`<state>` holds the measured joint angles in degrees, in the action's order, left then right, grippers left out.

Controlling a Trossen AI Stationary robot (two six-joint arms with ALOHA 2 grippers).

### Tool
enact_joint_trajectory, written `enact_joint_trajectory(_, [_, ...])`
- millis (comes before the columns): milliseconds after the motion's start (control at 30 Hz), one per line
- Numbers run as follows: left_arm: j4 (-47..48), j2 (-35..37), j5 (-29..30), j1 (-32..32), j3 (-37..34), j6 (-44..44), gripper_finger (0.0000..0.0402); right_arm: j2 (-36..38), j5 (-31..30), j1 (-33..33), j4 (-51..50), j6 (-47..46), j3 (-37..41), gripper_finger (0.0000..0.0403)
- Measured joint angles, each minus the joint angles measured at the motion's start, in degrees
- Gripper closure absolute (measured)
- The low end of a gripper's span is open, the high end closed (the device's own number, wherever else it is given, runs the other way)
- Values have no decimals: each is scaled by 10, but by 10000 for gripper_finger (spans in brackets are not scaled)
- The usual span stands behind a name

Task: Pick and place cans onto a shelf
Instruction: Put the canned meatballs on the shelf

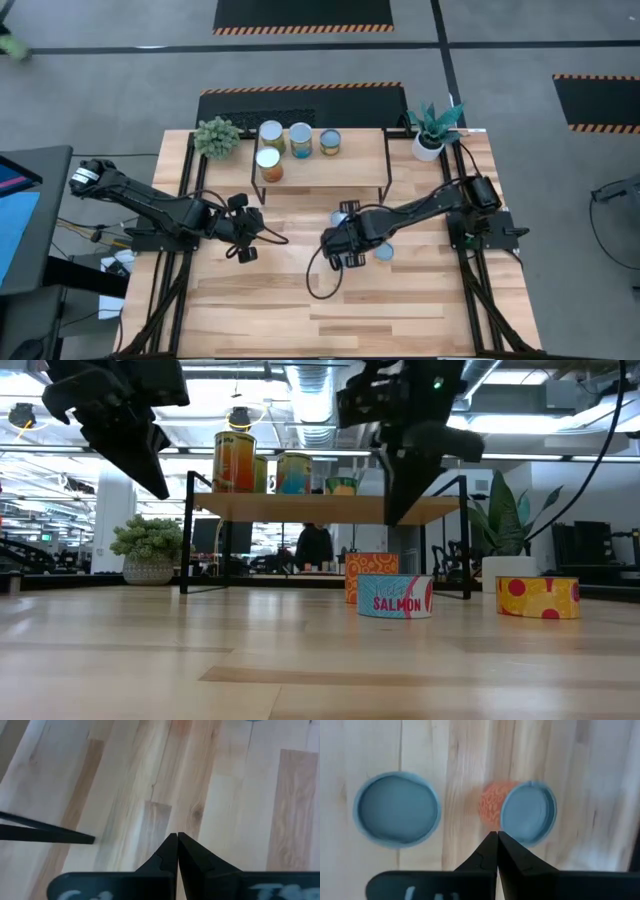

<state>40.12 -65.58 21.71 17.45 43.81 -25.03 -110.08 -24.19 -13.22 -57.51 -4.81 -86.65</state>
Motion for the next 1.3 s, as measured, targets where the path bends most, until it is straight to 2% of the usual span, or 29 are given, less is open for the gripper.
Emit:
enact_joint_trajectory(167, [0,0,1,0,0,0,401,2,-8,-2,-20,-19,0,374])
enact_joint_trajectory(300, [0,0,2,0,0,4,401,2,39,13,-22,-2,0,360])
enact_joint_trajectory(500, [0,0,2,0,0,4,401,2,95,49,-7,30,2,302])
enact_joint_trajectory(667, [0,0,2,0,0,4,401,2,98,63,40,49,13,246])
enact_joint_trajectory(833, [0,0,2,0,0,4,401,2,109,63,78,48,36,210])
enact_joint_trajectory(1000, [0,0,2,0,0,4,401,2,109,63,101,48,45,203])
enact_joint_trajectory(1300, [0,0,2,0,0,4,401,-14,113,63,125,47,44,219])
